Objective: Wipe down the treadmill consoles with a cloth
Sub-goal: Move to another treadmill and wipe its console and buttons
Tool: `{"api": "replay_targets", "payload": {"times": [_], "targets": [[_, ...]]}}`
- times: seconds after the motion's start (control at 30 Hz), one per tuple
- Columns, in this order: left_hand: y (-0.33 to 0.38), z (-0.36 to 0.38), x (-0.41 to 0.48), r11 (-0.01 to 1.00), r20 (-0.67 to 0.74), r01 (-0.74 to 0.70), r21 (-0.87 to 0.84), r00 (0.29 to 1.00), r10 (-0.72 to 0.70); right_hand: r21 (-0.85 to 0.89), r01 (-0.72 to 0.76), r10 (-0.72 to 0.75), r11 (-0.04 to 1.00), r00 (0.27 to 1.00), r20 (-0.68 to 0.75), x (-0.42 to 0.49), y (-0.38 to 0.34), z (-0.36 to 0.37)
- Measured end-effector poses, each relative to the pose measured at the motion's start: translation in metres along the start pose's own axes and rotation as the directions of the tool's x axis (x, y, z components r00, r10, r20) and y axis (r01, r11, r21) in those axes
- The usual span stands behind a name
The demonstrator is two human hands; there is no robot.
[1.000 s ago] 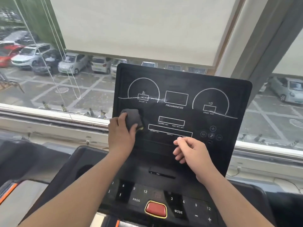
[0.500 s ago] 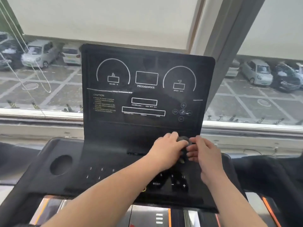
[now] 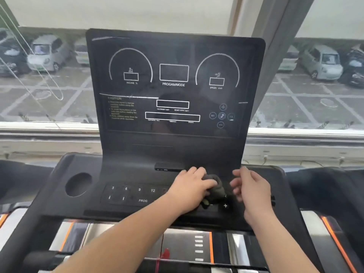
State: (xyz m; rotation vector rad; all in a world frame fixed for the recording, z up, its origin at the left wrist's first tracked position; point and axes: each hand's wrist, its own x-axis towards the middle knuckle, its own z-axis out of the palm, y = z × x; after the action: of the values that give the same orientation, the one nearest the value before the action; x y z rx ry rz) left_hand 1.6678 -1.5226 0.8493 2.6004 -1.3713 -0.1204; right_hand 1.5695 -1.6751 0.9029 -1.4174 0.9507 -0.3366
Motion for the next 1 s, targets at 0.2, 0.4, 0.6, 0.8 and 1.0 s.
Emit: {"api": "replay_targets", "payload": {"times": [0.2, 0.4, 0.6, 0.8, 1.0], "targets": [[-0.056, -0.012, -0.036, 0.999, 0.004, -0.027, 0.019, 1.000, 0.027, -0.038, -0.026, 0.029, 0.999, 0.998, 0.055, -0.024, 0.015, 0.024], [-0.118, -0.022, -0.100, 0.985, -0.060, 0.169, -0.025, 0.984, -0.170, -0.172, 0.028, 0.021, 0.985, 0.960, 0.278, -0.064, 0.023, 0.089], [-0.167, -0.023, -0.190, 0.753, -0.166, 0.617, -0.230, 0.737, -0.655, -0.174, -0.014, 0.070, 0.985, 0.946, 0.317, -0.104, 0.034, 0.120], [-0.096, -0.018, -0.209, 0.799, -0.118, 0.563, -0.213, 0.797, -0.593, -0.096, -0.064, 0.087, 0.993, 0.961, 0.263, -0.137, 0.047, 0.118], [-0.065, -0.040, -0.177, 0.828, -0.118, 0.463, -0.316, 0.847, -0.518, -0.026, -0.079, 0.082, 0.997, 0.985, 0.151, -0.143, 0.050, 0.069]]}}
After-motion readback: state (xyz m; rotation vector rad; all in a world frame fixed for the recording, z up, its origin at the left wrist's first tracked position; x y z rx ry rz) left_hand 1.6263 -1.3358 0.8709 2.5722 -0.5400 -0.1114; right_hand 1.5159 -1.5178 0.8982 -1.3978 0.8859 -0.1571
